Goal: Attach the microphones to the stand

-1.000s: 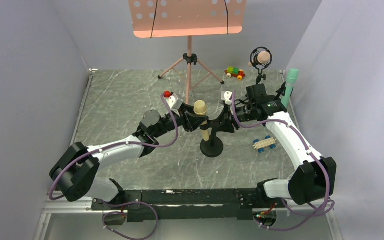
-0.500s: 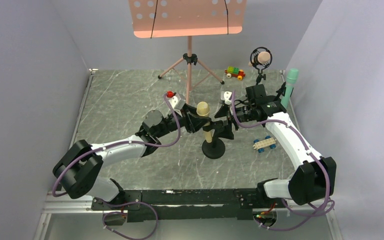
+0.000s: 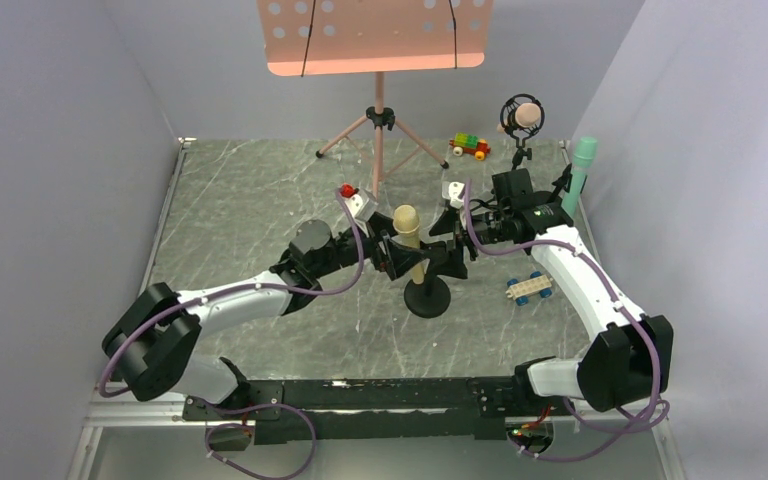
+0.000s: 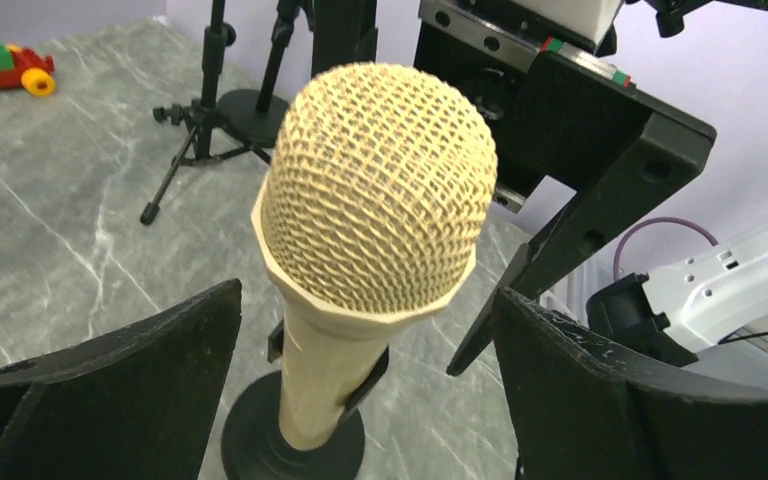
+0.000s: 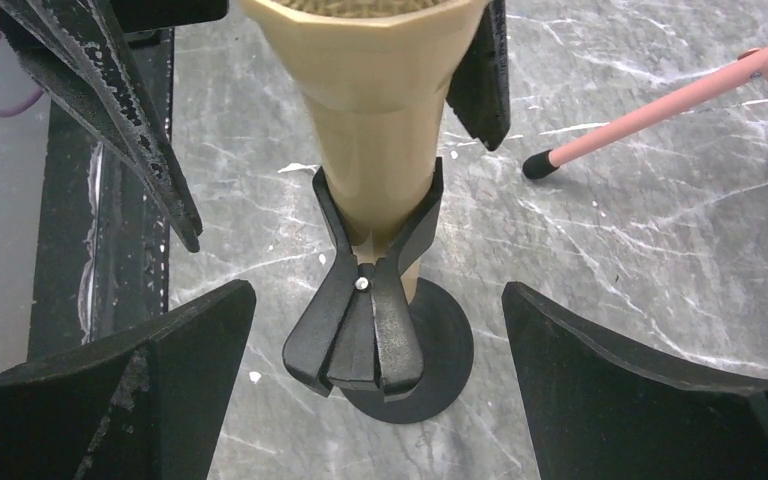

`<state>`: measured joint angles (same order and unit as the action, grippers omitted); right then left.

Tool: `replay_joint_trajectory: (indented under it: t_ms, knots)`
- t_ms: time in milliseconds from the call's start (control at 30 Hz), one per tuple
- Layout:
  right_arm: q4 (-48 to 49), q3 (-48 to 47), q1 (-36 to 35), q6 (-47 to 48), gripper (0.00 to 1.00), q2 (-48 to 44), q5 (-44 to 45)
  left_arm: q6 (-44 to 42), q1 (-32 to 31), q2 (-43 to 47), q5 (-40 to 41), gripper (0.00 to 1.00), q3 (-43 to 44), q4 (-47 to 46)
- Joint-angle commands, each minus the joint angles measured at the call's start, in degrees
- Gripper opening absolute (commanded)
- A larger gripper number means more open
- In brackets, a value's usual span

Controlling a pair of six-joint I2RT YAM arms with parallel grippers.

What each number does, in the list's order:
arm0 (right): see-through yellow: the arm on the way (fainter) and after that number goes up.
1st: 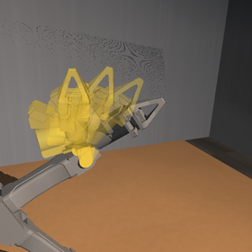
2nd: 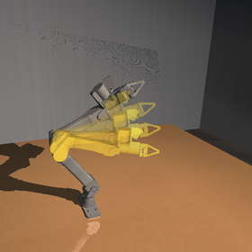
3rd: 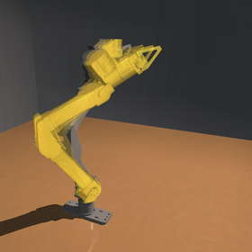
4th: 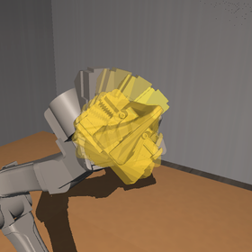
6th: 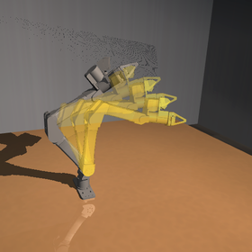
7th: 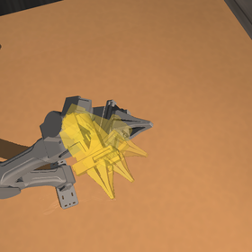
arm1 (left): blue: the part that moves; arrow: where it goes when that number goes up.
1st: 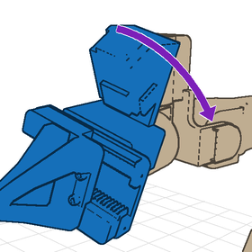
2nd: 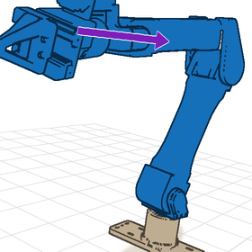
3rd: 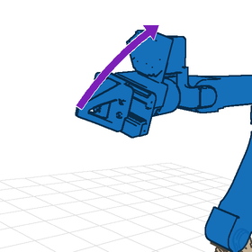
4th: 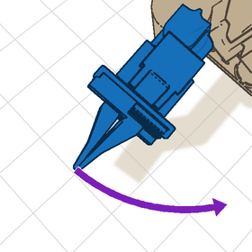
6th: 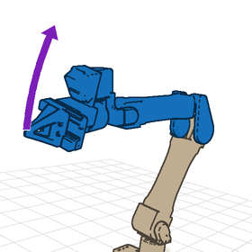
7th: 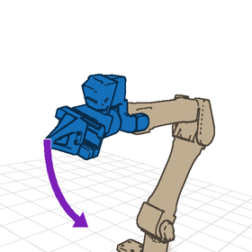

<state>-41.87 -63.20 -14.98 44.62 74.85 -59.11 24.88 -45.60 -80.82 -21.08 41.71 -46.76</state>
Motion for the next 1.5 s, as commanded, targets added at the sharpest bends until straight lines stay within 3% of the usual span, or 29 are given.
replay_joint_trajectory:
  t_ms: [0, 300, 533, 700, 767, 900, 1067, 1200, 1467]
  knots:
    - [2.3, -0.9, 0.5, -1.3, 1.00, -2.5, -2.2, -1.0, -0.3, 3.9, 0.4, 0.99, 1.3, 3.3]
    - [-1.4, -6.0, 5.2, -1.0, 1.00, -4.3, -4.0, -8.7, 0.6, 17.4, 6.3, 0.99, -3.0, 13.6]
    - [-3.8, -6.7, 14.5, -3.2, 1.00, -8.8, -8.6, -18.9, 1.3, 36.6, 12.3, 0.99, -2.8, 39.2]
    - [3.3, 8.7, 20.2, -1.2, 1.00, -20.6, -6.8, -26.7, 1.8, 47.8, 20.8, 0.99, -1.0, 59.1]
    - [8.8, 17.0, 20.3, -3.3, 1.00, -25.6, -6.2, -28.6, 1.8, 52.4, 23.3, 0.99, -3.7, 61.0]
    - [11.5, 21.3, 20.2, -3.6, 1.00, -23.4, -8.9, -29.1, 1.8, 57.7, 24.3, 0.99, -9.1, 59.6]
    - [29.5, 29.0, 17.7, -10.5, 1.00, -21.2, -10.0, -29.8, 1.8, 57.1, 25.3, 0.99, -7.6, 61.0]
    - [34.3, 29.6, 11.8, -10.7, 0.99, -16.5, -8.0, -30.8, 1.8, 55.9, 24.2, 0.99, -6.6, 63.0]
    - [44.4, 29.2, 7.7, -14.3, 0.92, -8.5, -9.6, -34.3, 1.8, 56.0, 27.4, 0.99, -6.2, 69.5]
